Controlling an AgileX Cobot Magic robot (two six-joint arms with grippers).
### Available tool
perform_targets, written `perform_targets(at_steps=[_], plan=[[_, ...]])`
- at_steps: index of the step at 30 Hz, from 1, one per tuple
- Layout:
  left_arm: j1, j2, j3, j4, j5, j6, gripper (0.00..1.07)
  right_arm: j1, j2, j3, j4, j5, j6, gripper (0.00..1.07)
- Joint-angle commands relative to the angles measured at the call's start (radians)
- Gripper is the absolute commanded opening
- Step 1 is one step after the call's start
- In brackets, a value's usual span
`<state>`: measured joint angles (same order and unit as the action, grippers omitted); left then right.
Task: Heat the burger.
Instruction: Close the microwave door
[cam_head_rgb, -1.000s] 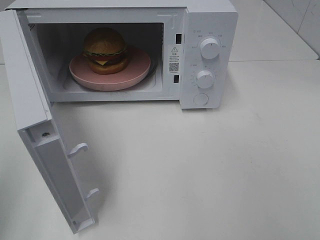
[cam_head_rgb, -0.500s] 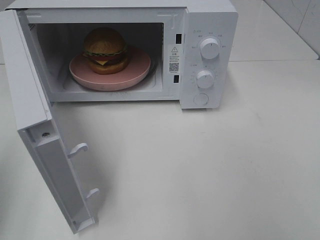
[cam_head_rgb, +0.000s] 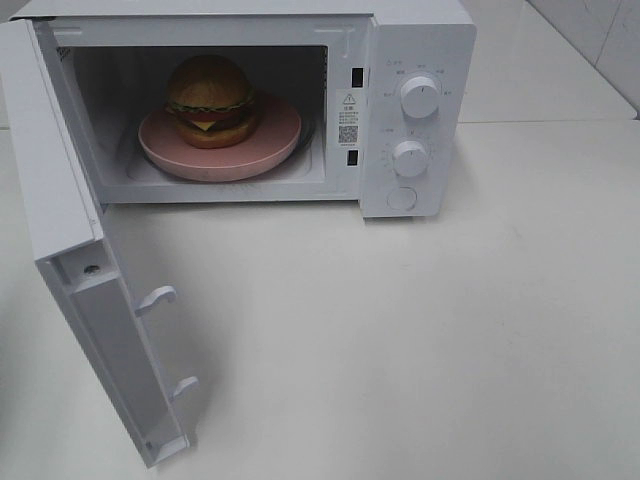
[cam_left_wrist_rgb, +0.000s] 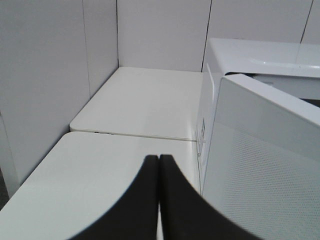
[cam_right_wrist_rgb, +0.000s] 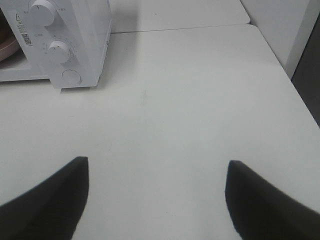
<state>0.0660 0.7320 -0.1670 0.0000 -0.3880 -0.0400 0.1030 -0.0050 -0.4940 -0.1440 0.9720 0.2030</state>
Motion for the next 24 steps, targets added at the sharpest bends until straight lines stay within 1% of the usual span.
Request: perform_targets(at_steps=[1, 2, 3, 4, 5, 6, 7, 8, 11, 13, 15, 16, 20, 21, 22, 24], plan=[[0.005, 0.040, 0.004, 0.069, -0.068, -0.054, 0.00, -0.007, -0.026, 0.002, 0.001, -0.005, -0.004, 0.74], [0.005, 0.062, 0.004, 0.112, -0.089, -0.071, 0.00, -0.007, -0.026, 0.002, 0.001, -0.005, -0.004, 0.74], [0.005, 0.102, 0.004, 0.188, -0.137, -0.114, 0.00, -0.007, -0.026, 0.002, 0.001, -0.005, -0.004, 0.74], [0.005, 0.102, 0.004, 0.188, -0.137, -0.114, 0.00, -0.007, -0.026, 0.002, 0.001, -0.005, -0.004, 0.74], [0.005, 0.146, 0.004, 0.263, -0.185, -0.174, 0.00, -0.007, -0.026, 0.002, 0.001, -0.005, -0.004, 0.74], [0.005, 0.146, 0.004, 0.263, -0.185, -0.174, 0.00, -0.007, -0.026, 0.002, 0.001, -0.005, -0.004, 0.74], [0.005, 0.168, 0.003, 0.296, -0.205, -0.204, 0.00, -0.007, -0.026, 0.002, 0.001, -0.005, -0.004, 0.74], [0.005, 0.207, 0.003, 0.356, -0.242, -0.250, 0.00, -0.007, -0.026, 0.002, 0.001, -0.005, -0.004, 0.74], [0.005, 0.224, 0.003, 0.377, -0.264, -0.262, 0.00, -0.007, -0.026, 0.002, 0.001, -0.005, -0.004, 0.74], [0.005, 0.300, 0.003, 0.463, -0.365, -0.299, 0.00, -0.007, -0.026, 0.002, 0.001, -0.005, -0.004, 0.74], [0.005, 0.319, 0.003, 0.475, -0.386, -0.309, 0.00, -0.007, -0.026, 0.002, 0.001, -0.005, -0.004, 0.74], [0.005, 0.358, 0.002, 0.503, -0.433, -0.332, 0.00, -0.007, -0.026, 0.002, 0.001, -0.005, -0.004, 0.74], [0.005, 0.412, 0.002, 0.537, -0.477, -0.340, 0.00, -0.007, -0.026, 0.002, 0.001, -0.005, -0.004, 0.74], [0.005, 0.451, 0.001, 0.565, -0.505, -0.343, 0.00, -0.007, -0.026, 0.002, 0.001, -0.005, -0.004, 0.74], [0.005, 0.451, 0.001, 0.565, -0.505, -0.343, 0.00, -0.007, -0.026, 0.002, 0.001, -0.005, -0.004, 0.74], [-0.007, 0.506, -0.007, 0.590, -0.545, -0.350, 0.00, -0.007, -0.026, 0.002, 0.001, -0.005, -0.004, 0.74]])
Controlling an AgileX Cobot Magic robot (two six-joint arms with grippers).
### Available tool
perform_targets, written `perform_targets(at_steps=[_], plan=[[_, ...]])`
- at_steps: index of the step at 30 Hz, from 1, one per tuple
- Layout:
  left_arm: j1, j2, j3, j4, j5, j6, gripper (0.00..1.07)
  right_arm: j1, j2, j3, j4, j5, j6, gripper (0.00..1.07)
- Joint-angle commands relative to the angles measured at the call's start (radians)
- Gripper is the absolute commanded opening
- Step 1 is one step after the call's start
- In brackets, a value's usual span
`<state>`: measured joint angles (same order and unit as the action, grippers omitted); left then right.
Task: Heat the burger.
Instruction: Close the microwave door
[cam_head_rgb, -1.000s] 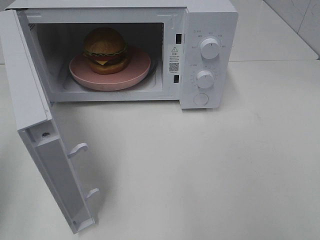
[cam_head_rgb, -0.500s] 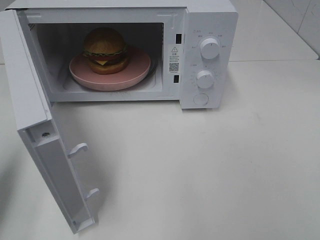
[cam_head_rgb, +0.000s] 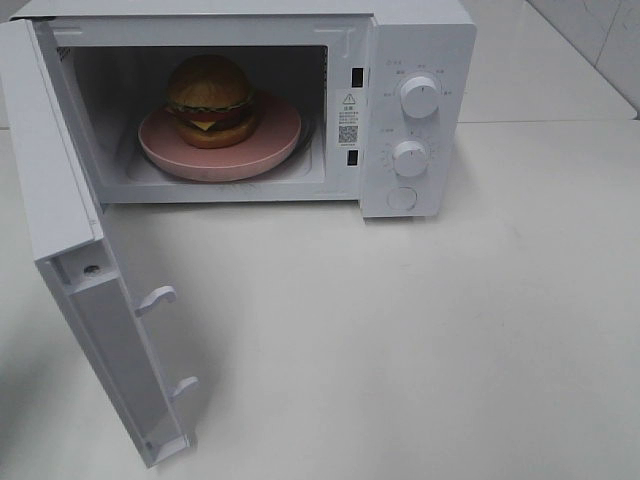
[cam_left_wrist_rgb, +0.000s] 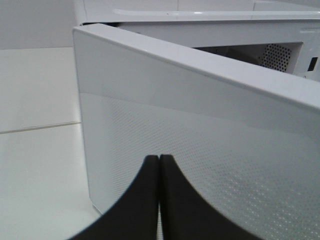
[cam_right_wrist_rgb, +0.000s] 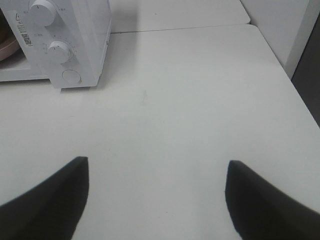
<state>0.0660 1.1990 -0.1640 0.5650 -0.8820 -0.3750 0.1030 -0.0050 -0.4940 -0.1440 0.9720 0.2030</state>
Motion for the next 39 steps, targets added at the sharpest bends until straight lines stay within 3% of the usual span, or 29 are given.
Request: perform_targets(at_steps=[1, 5, 13, 18, 20, 24, 39], plan=[[-0.007, 0.039, -0.010, 0.025, -0.051, -0.015, 0.00, -0.007, -0.026, 0.002, 0.001, -0.005, -0.004, 0.74], [-0.086, 0.111, -0.045, 0.078, -0.052, -0.022, 0.00, -0.007, -0.026, 0.002, 0.001, -0.005, -0.004, 0.74], [-0.217, 0.199, -0.078, 0.063, -0.054, -0.019, 0.00, -0.007, -0.026, 0.002, 0.001, -0.005, -0.004, 0.74], [-0.281, 0.255, -0.085, -0.015, -0.083, 0.017, 0.00, -0.007, -0.026, 0.002, 0.001, -0.005, -0.004, 0.74], [-0.326, 0.283, -0.085, -0.103, -0.116, 0.063, 0.00, -0.007, -0.026, 0.002, 0.001, -0.005, -0.004, 0.74], [-0.354, 0.307, -0.091, -0.153, -0.137, 0.081, 0.00, -0.007, -0.026, 0.002, 0.001, -0.005, -0.004, 0.74], [-0.502, 0.463, -0.272, -0.199, -0.129, 0.082, 0.00, -0.007, -0.026, 0.002, 0.001, -0.005, -0.004, 0.74]])
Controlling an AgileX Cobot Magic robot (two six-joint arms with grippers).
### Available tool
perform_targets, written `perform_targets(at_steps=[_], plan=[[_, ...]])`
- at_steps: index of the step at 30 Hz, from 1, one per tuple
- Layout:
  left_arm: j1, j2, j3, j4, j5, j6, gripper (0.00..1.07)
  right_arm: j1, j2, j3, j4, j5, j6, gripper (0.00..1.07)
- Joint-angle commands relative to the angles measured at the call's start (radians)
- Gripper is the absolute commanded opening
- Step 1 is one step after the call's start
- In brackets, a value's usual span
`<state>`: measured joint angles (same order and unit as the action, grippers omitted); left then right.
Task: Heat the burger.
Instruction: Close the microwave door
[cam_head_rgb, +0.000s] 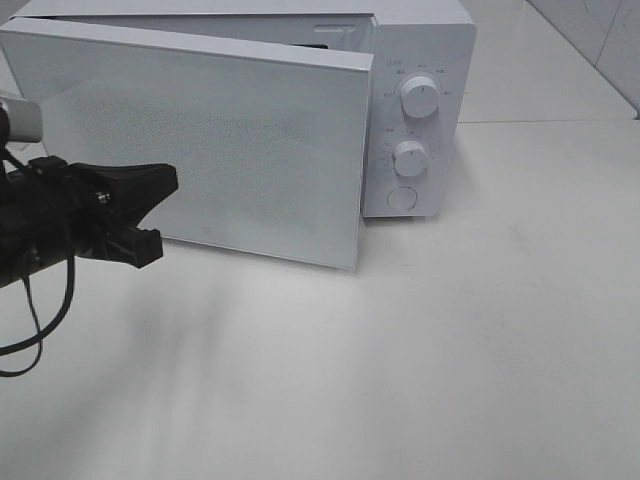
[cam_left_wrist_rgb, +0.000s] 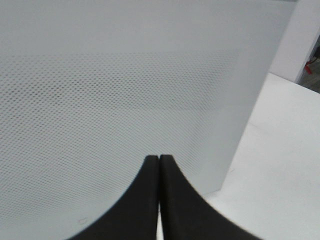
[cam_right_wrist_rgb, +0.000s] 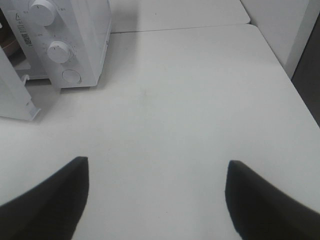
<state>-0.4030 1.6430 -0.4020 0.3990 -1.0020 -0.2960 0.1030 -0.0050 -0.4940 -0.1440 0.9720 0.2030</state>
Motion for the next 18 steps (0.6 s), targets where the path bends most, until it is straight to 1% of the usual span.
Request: perform_targets(at_steps=[1, 2, 5, 7, 8, 10, 13, 15, 16, 18], plan=[[-0.046, 0.028, -0.046, -0.047, -0.008, 0.004, 0.00, -0.007, -0.026, 0.002, 0.001, -0.005, -0.004, 0.74], [-0.068, 0.044, -0.068, -0.076, -0.007, 0.004, 0.00, -0.007, -0.026, 0.002, 0.001, -0.005, -0.004, 0.74], [-0.078, 0.049, -0.077, -0.089, -0.007, 0.004, 0.00, -0.007, -0.026, 0.002, 0.001, -0.005, -0.004, 0.74], [-0.123, 0.077, -0.123, -0.163, -0.005, 0.021, 0.00, -0.007, -0.026, 0.002, 0.001, -0.005, -0.004, 0.74], [-0.123, 0.077, -0.123, -0.163, -0.005, 0.021, 0.00, -0.007, -0.026, 0.002, 0.001, -0.005, -0.004, 0.74], [-0.152, 0.092, -0.167, -0.215, 0.015, 0.045, 0.00, -0.007, -0.026, 0.002, 0.001, -0.005, -0.004, 0.74], [-0.159, 0.097, -0.179, -0.224, 0.019, 0.051, 0.00, -0.007, -0.026, 0.002, 0.001, -0.005, -0.004, 0.74], [-0.187, 0.118, -0.229, -0.265, 0.025, 0.079, 0.00, -0.007, -0.026, 0.002, 0.001, -0.005, -0.004, 0.74], [-0.187, 0.118, -0.229, -0.265, 0.025, 0.079, 0.00, -0.007, -0.026, 0.002, 0.001, -0.005, -0.004, 0.74], [-0.199, 0.145, -0.274, -0.295, 0.047, 0.080, 0.00, -0.007, -0.026, 0.002, 0.001, -0.005, -0.004, 0.74]])
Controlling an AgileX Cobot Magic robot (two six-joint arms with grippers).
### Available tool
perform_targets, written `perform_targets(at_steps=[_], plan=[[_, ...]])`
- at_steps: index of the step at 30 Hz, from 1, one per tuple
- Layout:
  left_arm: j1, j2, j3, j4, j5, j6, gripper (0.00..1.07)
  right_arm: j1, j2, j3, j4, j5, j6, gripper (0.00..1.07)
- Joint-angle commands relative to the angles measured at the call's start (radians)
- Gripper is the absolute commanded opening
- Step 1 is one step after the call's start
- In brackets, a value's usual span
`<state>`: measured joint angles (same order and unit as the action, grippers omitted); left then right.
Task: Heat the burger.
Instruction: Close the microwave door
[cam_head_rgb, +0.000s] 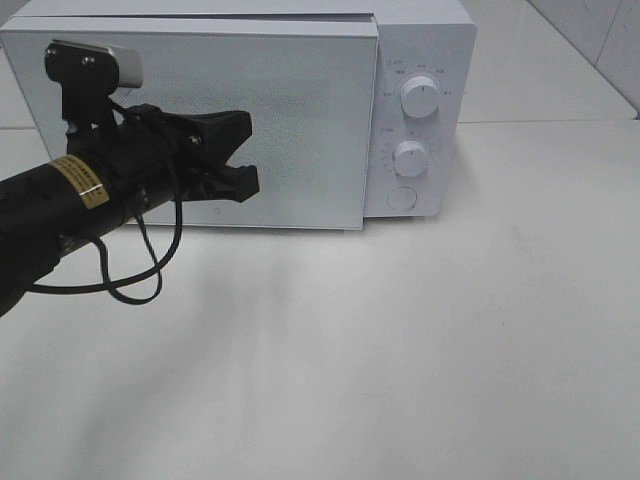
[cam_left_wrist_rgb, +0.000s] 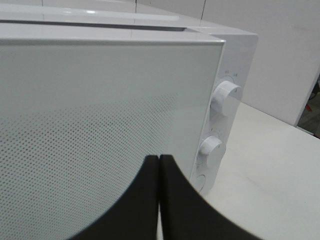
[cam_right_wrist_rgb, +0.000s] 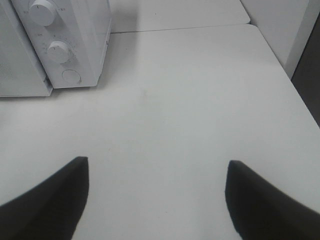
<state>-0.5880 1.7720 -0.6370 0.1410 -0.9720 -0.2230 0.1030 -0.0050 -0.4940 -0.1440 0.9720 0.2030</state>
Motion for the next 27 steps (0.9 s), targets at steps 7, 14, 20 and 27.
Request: perform_targets(at_steps=[7, 14, 20, 27], plan=[[-0.032, 0.056, -0.113, -0.070, 0.019, 0.022, 0.00, -0.007, -0.026, 0.002, 0.001, -0.005, -0.004, 0.74], [-0.032, 0.110, -0.201, -0.081, 0.045, 0.021, 0.00, -0.007, -0.026, 0.002, 0.001, -0.005, -0.004, 0.74], [-0.032, 0.154, -0.266, -0.082, 0.064, 0.021, 0.00, -0.007, -0.026, 0.002, 0.001, -0.005, -0.004, 0.74], [-0.032, 0.203, -0.332, -0.088, 0.071, 0.021, 0.00, -0.007, -0.026, 0.002, 0.001, -0.005, -0.004, 0.74]])
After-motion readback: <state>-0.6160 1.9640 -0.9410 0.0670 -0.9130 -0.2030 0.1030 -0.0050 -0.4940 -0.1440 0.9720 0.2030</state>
